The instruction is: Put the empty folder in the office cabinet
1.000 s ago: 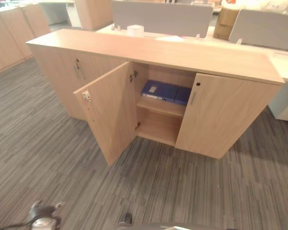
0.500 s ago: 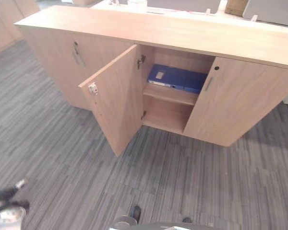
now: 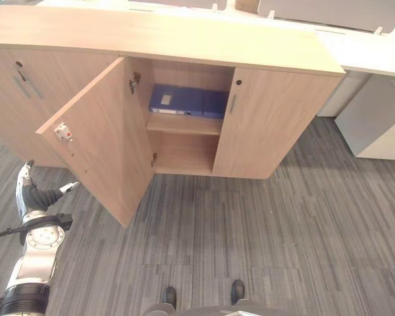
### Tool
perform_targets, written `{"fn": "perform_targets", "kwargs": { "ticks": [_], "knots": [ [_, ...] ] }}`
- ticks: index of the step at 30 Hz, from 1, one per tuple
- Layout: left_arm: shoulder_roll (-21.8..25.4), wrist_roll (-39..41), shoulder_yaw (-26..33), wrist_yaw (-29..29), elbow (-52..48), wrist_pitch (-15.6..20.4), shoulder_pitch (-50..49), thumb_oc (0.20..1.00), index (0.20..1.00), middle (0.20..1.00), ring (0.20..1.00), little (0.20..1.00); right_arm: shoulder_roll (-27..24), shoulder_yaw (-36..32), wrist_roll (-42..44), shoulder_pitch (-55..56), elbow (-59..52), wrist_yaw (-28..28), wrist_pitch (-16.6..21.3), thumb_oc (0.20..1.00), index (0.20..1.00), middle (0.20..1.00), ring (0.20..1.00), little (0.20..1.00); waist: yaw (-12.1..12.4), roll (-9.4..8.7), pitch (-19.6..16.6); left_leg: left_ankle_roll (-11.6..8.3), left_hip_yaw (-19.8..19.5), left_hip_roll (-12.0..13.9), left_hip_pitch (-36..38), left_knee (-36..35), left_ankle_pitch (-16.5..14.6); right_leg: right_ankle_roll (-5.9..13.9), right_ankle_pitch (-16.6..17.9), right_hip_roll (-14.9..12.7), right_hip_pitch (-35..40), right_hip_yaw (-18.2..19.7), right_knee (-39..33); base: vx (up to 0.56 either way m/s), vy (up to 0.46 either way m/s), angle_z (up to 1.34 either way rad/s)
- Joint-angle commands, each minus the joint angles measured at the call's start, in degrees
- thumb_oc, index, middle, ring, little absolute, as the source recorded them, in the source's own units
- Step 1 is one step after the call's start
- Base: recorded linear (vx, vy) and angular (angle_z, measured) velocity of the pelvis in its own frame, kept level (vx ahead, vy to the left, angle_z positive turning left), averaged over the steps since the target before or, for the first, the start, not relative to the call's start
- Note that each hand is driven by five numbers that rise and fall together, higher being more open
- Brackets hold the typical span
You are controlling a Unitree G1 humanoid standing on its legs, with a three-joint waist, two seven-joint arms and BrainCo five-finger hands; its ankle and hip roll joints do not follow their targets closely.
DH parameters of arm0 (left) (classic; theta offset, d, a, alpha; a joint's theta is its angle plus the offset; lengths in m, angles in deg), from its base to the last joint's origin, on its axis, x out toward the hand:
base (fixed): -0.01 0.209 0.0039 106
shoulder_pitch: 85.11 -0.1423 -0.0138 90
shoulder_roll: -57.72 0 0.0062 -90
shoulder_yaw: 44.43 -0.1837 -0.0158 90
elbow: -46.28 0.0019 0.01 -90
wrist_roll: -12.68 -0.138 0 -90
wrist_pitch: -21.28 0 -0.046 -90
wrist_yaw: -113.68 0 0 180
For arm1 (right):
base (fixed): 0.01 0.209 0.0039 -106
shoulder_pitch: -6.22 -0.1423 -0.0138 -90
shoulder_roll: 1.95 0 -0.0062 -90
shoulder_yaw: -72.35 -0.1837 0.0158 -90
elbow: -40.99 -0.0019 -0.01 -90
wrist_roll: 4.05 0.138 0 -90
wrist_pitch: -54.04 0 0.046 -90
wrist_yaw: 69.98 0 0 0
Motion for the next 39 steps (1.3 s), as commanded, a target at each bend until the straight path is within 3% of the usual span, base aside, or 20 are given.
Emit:
{"fn": "perform_targets", "kwargs": {
  "ticks": [1, 9, 13, 14, 15, 20, 30, 39],
  "knots": [
    [1.83, 6.17, 4.1, 0.42, -1.27, 5.79, 2.55, 1.0, 1.0, 1.0, 1.0, 1.0, -3.42, 2.04, 2.31, -0.98, 2.36, -0.68, 1.19, 1.0, 1.0, 1.0, 1.0, 1.0, 0.5, 3.28, -1.48, 1.18, -4.52, 0.14, -1.96, -0.18, -5.13, 2.59, -0.11, -0.43, -1.67, 2.02, 2.65, 0.05, -0.001, -0.02],
    [5.66, 4.24, -3.88, 0.85, 5.77, 5.57, 12.46, 1.0, 1.0, 1.0, 1.0, 1.0, -4.79, 2.05, 3.81, -0.79, 1.54, -0.49, 1.7, 1.0, 1.0, 1.0, 1.0, 1.0, -2.07, 1.98, -2.68, 0.64, -3.47, 1.12, -0.73, -0.18, -5.99, 3.08, 0.01, -0.21, -1.03, 2.87, 1.95, 0.04, -0.013, -0.01],
    [15.27, 3.57, -3.84, 0.22, 19.29, 4.29, 17.9, 1.0, 1.0, 1.0, 1.0, 1.0, -6.31, 2.31, 3.42, 0.05, 2.32, -0.01, 1.57, 1.0, 1.0, 1.0, 1.0, 1.0, -3.1, 2.31, -3.41, 0.31, -2.35, 1.62, -0.07, -0.18, -6.33, 3.34, -0.05, 0.0, -0.93, 3.71, 1.35, 0.05, 0.003, -0.15],
    [15.31, 3.6, -3.96, 0.22, 19.39, 4.34, 18.04, 1.0, 1.0, 1.0, 1.0, 1.0, -6.27, 2.27, 3.42, 0.04, 2.32, -0.01, 1.58, 1.0, 1.0, 1.0, 1.0, 1.0, -3.05, 2.29, -3.38, 0.31, -2.35, 1.62, -0.07, -0.18, -6.33, 3.34, -0.05, 0.0, -0.93, 3.71, 1.35, 0.06, 0.022, -0.16],
    [19.78, 1.96, -4.96, -0.19, 25.94, 3.39, 20.24, 1.0, 1.0, 1.0, 1.0, 1.0, -7.16, 2.63, 3.23, 0.44, 2.48, -0.09, 1.56, 1.0, 1.0, 1.0, 1.0, 1.0, -3.81, 2.51, -3.62, 0.23, -1.99, 1.83, 0.17, -0.18, -6.28, 3.4, -0.17, 0.27, -0.97, 4.05, 1.15, 0.03, 0.015, -0.05],
    [25.74, 2.26, -8.6, -0.71, 38.33, 2.42, 27.19, 1.0, 1.0, 1.0, 1.0, 1.0, -6.93, 4.15, 2.78, 1.01, 2.39, -0.55, 1.76, 1.0, 1.0, 1.0, 1.0, 1.0, -4.47, 1.61, -4.01, -0.24, -1.14, 2.74, -0.11, -0.18, -6.13, 3.88, 0.58, 0.87, -1.38, 3.73, 0.18, 0.04, -0.011, -0.02],
    [27.6, 4.83, -6.06, 0.03, 45.55, 1.54, 26.75, 1.0, 1.0, 1.0, 1.0, 1.0, -6.02, 5.17, 3.5, 1.48, 1.98, -0.81, 2.16, 1.0, 1.0, 1.0, 1.0, 1.0, -3.99, 0.85, -3.77, -0.31, -0.39, 3.2, -0.57, -0.18, -6.25, 3.92, 0.83, 1.32, -1.87, 3.79, -0.19, 0.03, 0.009, -0.06],
    [24.4, 9.81, -9.4, 2.29, 48.59, 1.85, 32.55, 1.0, 1.0, 1.0, 1.0, 1.0, -6.16, 5.92, 4.76, 1.41, -0.48, -1.36, 2.92, 1.0, 1.0, 1.0, 1.0, 1.0, -5.14, -1.65, -3.75, -0.75, 0.22, 4.31, -1.2, -0.18, -6.08, 4.04, 0.75, 2.22, -2.46, 3.7, -0.3, 0.0, -0.009, 0.0]
  ]
}}
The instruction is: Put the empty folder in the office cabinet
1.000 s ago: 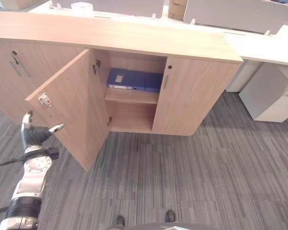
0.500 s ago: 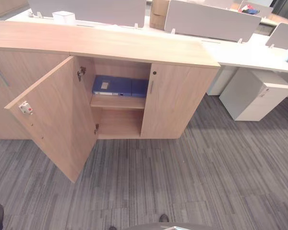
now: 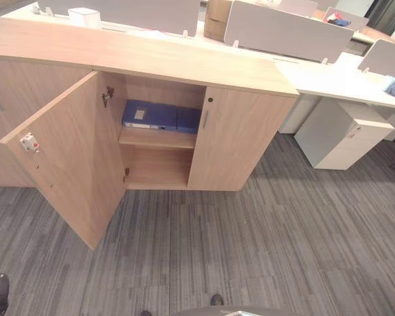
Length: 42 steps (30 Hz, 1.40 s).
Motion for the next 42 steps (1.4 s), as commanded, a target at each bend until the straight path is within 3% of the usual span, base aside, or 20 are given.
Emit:
{"fn": "perform_targets", "kwargs": {
  "ticks": [1, 6, 14, 21, 26, 30, 36, 42],
  "knots": [
    [-0.84, 2.79, -2.24, -0.23, 0.86, 2.26, 9.29, 1.0, 1.0, 1.0, 1.0, 1.0, -3.31, 2.79, 3.59, -2.8, -0.47, -2.14, 1.46, 1.0, 1.0, 1.0, 1.0, 1.0, -1.77, 1.47, 2.92, 1.03, -1.94, 1.89, -0.93, -0.38, -5.85, 5.51, 0.97, -0.49, -0.85, 1.6, -0.29, -0.04, -0.083, 0.02],
    [-5.51, 5.37, -7.45, -0.53, -2.54, 2.99, 16.63, 1.0, 1.0, 1.0, 1.0, 1.0, -3.18, 2.75, 4.95, -2.21, -1.33, -2.82, 1.88, 1.0, 1.0, 1.0, 1.0, 1.0, -3.54, -0.85, 3.8, 0.84, -1.03, 2.77, -2.32, -0.38, -5.64, 5.68, 2.12, 0.27, -2.73, 2.68, -0.29, -0.05, -0.05, 0.0],
    [-9.69, 9.14, -11.36, -0.35, -5.47, 4.25, 22.32, 1.0, 1.0, 1.0, 1.0, 1.0, -3.39, 2.55, 5.4, -2.05, -0.41, -2.99, 1.78, 1.0, 1.0, 1.0, 1.0, 1.0, -4.65, -0.94, 5.25, 0.97, -0.17, 2.46, -4.54, -0.38, -5.03, 5.94, 3.29, 0.21, -5.12, 3.38, -0.29, -0.06, 0.01, -0.06],
    [-21.1, 22.95, -14.06, 5.4, -15.24, 4.98, 21.71, 1.0, 1.0, 1.0, 1.0, 1.0, -4.46, 1.98, 3.87, -2.61, 1.58, -2.5, 0.72, 1.0, 1.0, 1.0, 1.0, 1.0, -4.73, 0.59, 5.53, 1.52, -0.59, 0.85, -4.53, -0.38, -5.44, 5.89, 2.92, -0.95, -4.98, 3.16, -0.29, -0.01, 0.051, 0.05],
    [-36.9, 38.55, -22.07, 13.41, -40.1, 6.01, 13.59, 1.0, 1.0, 1.0, 1.0, 1.0, -4.54, 2.37, 1.74, -5.35, 2.9, -1.63, -1.32, 1.0, 1.0, 1.0, 1.0, 1.0, -4.32, 1.8, 5.39, 2.33, -1.3, -0.62, -3.68, -0.38, -5.88, 6.08, 2.92, -2.3, -3.42, 2.37, -0.29, 0.01, 0.051, 0.14],
    [-42.07, 41.43, -24.48, 14.69, -47.13, 6.38, 11.03, 1.0, 1.0, 1.0, 1.0, 1.0, -3.69, 2.89, 1.74, -6.86, 1.68, -1.39, -1.36, 1.0, 1.0, 1.0, 1.0, 1.0, -3.95, 2.24, 5.27, 2.71, -1.43, -1.24, -2.78, -0.38, -6.27, 6.19, 2.74, -2.91, -2.21, 2.65, -0.18, 0.01, 0.014, 0.0],
    [-42.08, 44.18, -20.38, 13.92, -54.26, 8.38, 5.66, 1.0, 1.0, 1.0, 1.0, 1.0, -2.02, 3.86, 0.49, -7.66, -2.4, -2.94, 0.29, 1.0, 1.0, 1.0, 1.0, 1.0, -2.77, 3.1, 4.86, 2.79, -0.93, -1.32, -1.25, -0.38, -6.55, 5.88, 1.76, -3.4, -1.03, 3.17, 0.18, 0.01, 0.002, -0.17],
    [-42.91, 41.85, -9.61, 9.69, -55.6, 10.39, -8.97, 1.0, 1.0, 1.0, 1.0, 1.0, 1.57, 3.06, 1.05, -5.79, -10.73, -6.8, 3.5, 1.0, 1.0, 1.0, 1.0, 1.0, -1.15, 4.45, 4.31, 2.86, -0.9, -1.38, -0.25, -0.38, -6.51, 5.31, 0.53, -3.44, 0.19, 2.85, 0.34, -0.01, -0.018, -0.07]
  ]
}}
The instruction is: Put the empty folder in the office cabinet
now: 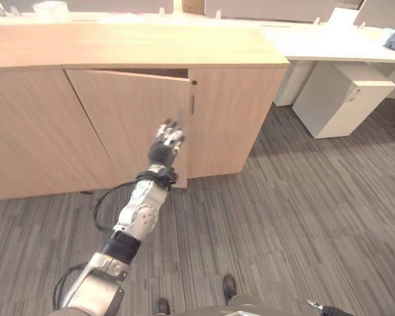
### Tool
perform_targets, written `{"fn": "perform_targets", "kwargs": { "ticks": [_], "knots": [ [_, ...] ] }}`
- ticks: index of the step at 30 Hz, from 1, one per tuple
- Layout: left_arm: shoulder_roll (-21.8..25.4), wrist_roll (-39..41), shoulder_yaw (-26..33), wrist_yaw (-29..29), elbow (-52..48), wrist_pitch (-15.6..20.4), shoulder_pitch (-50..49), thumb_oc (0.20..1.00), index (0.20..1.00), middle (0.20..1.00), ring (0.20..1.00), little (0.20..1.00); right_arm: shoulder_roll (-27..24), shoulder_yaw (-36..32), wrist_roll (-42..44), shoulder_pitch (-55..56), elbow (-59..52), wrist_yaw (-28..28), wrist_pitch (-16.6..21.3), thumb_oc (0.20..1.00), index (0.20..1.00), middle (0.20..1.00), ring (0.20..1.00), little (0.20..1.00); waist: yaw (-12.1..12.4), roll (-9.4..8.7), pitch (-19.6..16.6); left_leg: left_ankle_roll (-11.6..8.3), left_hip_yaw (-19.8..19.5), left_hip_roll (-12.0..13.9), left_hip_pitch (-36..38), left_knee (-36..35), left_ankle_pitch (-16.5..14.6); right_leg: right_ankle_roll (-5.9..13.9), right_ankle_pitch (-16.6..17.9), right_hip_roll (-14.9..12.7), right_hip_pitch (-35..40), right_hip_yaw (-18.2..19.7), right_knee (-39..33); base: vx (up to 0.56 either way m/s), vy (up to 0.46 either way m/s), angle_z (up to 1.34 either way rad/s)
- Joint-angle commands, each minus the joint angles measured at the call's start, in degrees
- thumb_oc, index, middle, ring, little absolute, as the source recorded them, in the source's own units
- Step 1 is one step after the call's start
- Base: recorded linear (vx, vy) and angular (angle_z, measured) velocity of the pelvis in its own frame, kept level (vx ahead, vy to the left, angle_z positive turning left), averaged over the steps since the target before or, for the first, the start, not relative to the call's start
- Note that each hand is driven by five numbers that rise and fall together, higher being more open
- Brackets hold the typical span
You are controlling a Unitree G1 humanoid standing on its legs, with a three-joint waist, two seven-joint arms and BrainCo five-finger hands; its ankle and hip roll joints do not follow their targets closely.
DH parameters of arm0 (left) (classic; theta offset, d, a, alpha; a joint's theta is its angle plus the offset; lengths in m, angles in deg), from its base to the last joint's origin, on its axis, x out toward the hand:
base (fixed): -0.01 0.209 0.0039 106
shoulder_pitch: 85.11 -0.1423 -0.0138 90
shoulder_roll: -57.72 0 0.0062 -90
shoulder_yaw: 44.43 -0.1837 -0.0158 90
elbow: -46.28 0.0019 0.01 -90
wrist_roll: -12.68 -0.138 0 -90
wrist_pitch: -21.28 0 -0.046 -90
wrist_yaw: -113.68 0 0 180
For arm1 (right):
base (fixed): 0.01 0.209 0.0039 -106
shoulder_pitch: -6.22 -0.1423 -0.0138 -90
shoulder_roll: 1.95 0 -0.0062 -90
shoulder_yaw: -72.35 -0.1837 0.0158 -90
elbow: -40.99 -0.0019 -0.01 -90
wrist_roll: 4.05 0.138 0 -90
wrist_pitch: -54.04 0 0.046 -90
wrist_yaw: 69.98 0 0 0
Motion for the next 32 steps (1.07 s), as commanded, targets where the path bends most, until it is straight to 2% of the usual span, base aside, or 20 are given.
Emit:
{"fn": "perform_targets", "kwargs": {
  "ticks": [1, 2, 3, 6, 9, 10, 11, 12, 13, 15, 16, 20, 21, 32],
  "knots": [
    [0.46, -1.7, 6.07, -2.59, -0.32, 2.82, -6.16, 1.0, 1.0, 1.0, 1.0, 1.0, 1.04, 1.23, -0.93, 0.53, -0.19, -4.19, 3.62, 1.0, 1.0, 1.0, 1.0, 1.0, 1.98, -0.46, 0.08, 1.67, -2.98, -0.55, -1.02, -0.02, -6.76, 3.96, 0.16, -2.84, 0.2, -0.71, 0.57, -0.02, -0.024, -0.05],
    [-0.5, -3.12, 8.87, -3.45, 3.66, 1.57, -12.08, 1.0, 1.0, 1.0, 1.0, 1.0, 1.57, 0.77, -1.64, 0.5, -0.84, -5.25, 3.85, 1.0, 1.0, 1.0, 1.0, 1.0, 2.73, 0.13, 0.06, 1.81, -3.29, -0.57, -0.7, -0.02, -6.61, 3.43, -0.46, -2.92, 0.57, -0.81, 1.05, 0.0, 0.0, 0.0],
    [-0.53, -3.14, 8.9, -3.42, 3.67, 1.58, -12.16, 1.0, 1.0, 1.0, 1.0, 1.0, 1.56, 0.83, -1.65, 0.58, -0.89, -5.28, 3.83, 1.0, 1.0, 1.0, 1.0, 1.0, 2.67, 0.16, 0.03, 1.81, -3.32, -0.55, -0.65, -0.02, -6.64, 3.43, -0.51, -2.9, 0.62, -0.84, 1.08, 0.0, 0.0, 0.0],
    [-0.53, -9.62, 10.45, -4.07, 15.05, -1.6, -18.49, 1.0, 1.0, 1.0, 1.0, 1.0, 1.65, 0.02, -2.26, 0.7, -1.38, -6.49, 4.09, 1.0, 1.0, 1.0, 1.0, 1.0, 3.64, 1.2, -0.07, 2.05, -4.02, -0.63, -0.03, -0.02, -6.38, 2.64, -1.71, -2.86, 1.16, -1.18, 2.15, 0.0, -0.019, 0.15],
    [-1.79, -16.12, 11.82, -4.33, 33.57, -5.63, -21.52, 1.0, 1.0, 1.0, 1.0, 1.0, 1.45, -0.76, -2.54, -0.18, -0.55, -7.68, 3.69, 1.0, 1.0, 1.0, 1.0, 1.0, 4.42, 2.31, -0.3, 2.15, -4.86, -0.63, 0.47, -0.02, -6.13, 2.12, -2.4, -2.89, 1.91, -2.21, 2.69, 0.01, -0.026, 0.12],
    [-3.02, -21.22, 13.29, -4.06, 46.92, -7.25, -21.76, 1.0, 1.0, 1.0, 1.0, 1.0, 1.72, -0.97, -2.67, -0.83, 0.8, -8.42, 3.41, 1.0, 1.0, 1.0, 1.0, 1.0, 4.97, 2.91, -0.61, 2.14, -5.35, -0.57, 0.54, -0.02, -5.9, 1.79, -2.82, -2.84, 2.22, -2.98, 2.71, 0.01, -0.032, 0.22],
    [-3.5, -23.87, 14.63, -4.21, 53.91, -7.65, -21.6, 1.0, 1.0, 1.0, 1.0, 1.0, 1.84, -1.16, -2.42, -1.4, 2.32, -8.76, 3.2, 1.0, 1.0, 1.0, 1.0, 1.0, 5.27, 3.17, -0.78, 2.1, -5.58, -0.57, 0.62, -0.02, -5.86, 1.6, -2.98, -2.72, 2.5, -3.33, 2.57, 0.0, -0.021, 0.21],
    [-3.51, -23.92, 14.71, -4.1, 54.21, -7.49, -21.39, 1.0, 1.0, 1.0, 1.0, 1.0, 1.81, -1.14, -2.41, -1.51, 2.39, -8.74, 3.23, 1.0, 1.0, 1.0, 1.0, 1.0, 5.19, 3.2, -0.69, 2.09, -5.63, -0.54, 0.65, -0.02, -5.88, 1.59, -3.0, -2.7, 2.57, -3.4, 2.55, 0.01, -0.026, 0.17],
    [-4.04, -26.56, 16.51, -4.27, 61.69, -8.57, -21.66, 1.0, 1.0, 1.0, 1.0, 1.0, 2.05, -1.33, -2.38, -2.15, 4.35, -8.97, 2.85, 1.0, 1.0, 1.0, 1.0, 1.0, 5.55, 3.47, -0.73, 2.0, -5.85, -0.41, 1.03, -0.02, -6.06, 1.42, -3.32, -2.48, 3.21, -3.89, 2.29, 0.01, -0.032, 0.17],
    [-4.46, -28.69, 19.83, -4.16, 69.26, -9.86, -22.96, 1.0, 1.0, 1.0, 1.0, 1.0, 3.02, -1.06, -2.49, -3.25, 7.23, -9.02, 2.06, 1.0, 1.0, 1.0, 1.0, 1.0, 6.16, 3.7, -1.33, 1.9, -5.96, -0.27, 0.96, -0.02, -5.87, 1.07, -3.44, -2.23, 3.46, -4.49, 1.73, 0.03, -0.058, 0.17],
    [-4.6, -32.49, 21.21, -3.86, 73.51, -11.01, -24.45, 1.0, 1.0, 1.0, 1.0, 1.0, 4.23, 0.27, -4.22, -4.3, 9.6, -9.26, 1.3, 1.0, 1.0, 1.0, 1.0, 1.0, 6.93, 3.88, -1.83, 1.73, -6.13, -0.04, 1.06, -0.02, -5.82, 0.66, -3.91, -1.88, 3.96, -5.22, 1.38, 0.04, -0.055, 0.16],
    [-4.94, -33.62, 20.33, -3.69, 73.71, -10.96, -24.75, 1.0, 1.0, 1.0, 1.0, 1.0, 5.22, 1.84, -5.24, -5.25, 10.49, -9.56, 1.0, 1.0, 1.0, 1.0, 1.0, 1.0, 7.41, 4.07, -1.9, 1.62, -6.33, 0.11, 1.02, -0.02, -5.6, 0.4, -4.26, -1.72, 4.34, -5.81, 1.34, 0.02, -0.038, 0.11],
    [-5.22, -34.76, 19.37, -2.97, 73.15, -10.39, -25.69, 1.0, 1.0, 1.0, 1.0, 1.0, 6.24, 8.0, -11.81, -5.68, 8.59, -8.2, 0.53, 1.0, 1.0, 1.0, 1.0, 1.0, 8.23, 4.05, -1.87, 1.42, -6.83, 0.28, 1.04, -0.02, -5.27, 0.04, -4.66, -1.57, 4.96, -6.46, 1.4, 0.0, -0.04, 0.08],
    [-4.94, -34.65, 17.9, -3.29, 72.4, -10.22, -24.35, 1.0, 1.0, 1.0, 1.0, 1.0, 5.74, 9.87, -13.05, -6.42, 9.28, -7.16, -0.07, 1.0, 1.0, 1.0, 1.0, 1.0, 9.57, 3.9, -2.48, 0.7, -7.8, 1.16, 1.17, -0.02, -4.87, -0.43, -5.62, -0.79, 6.77, -8.28, 0.41, 0.0, -0.038, 0.11]
  ]
}}
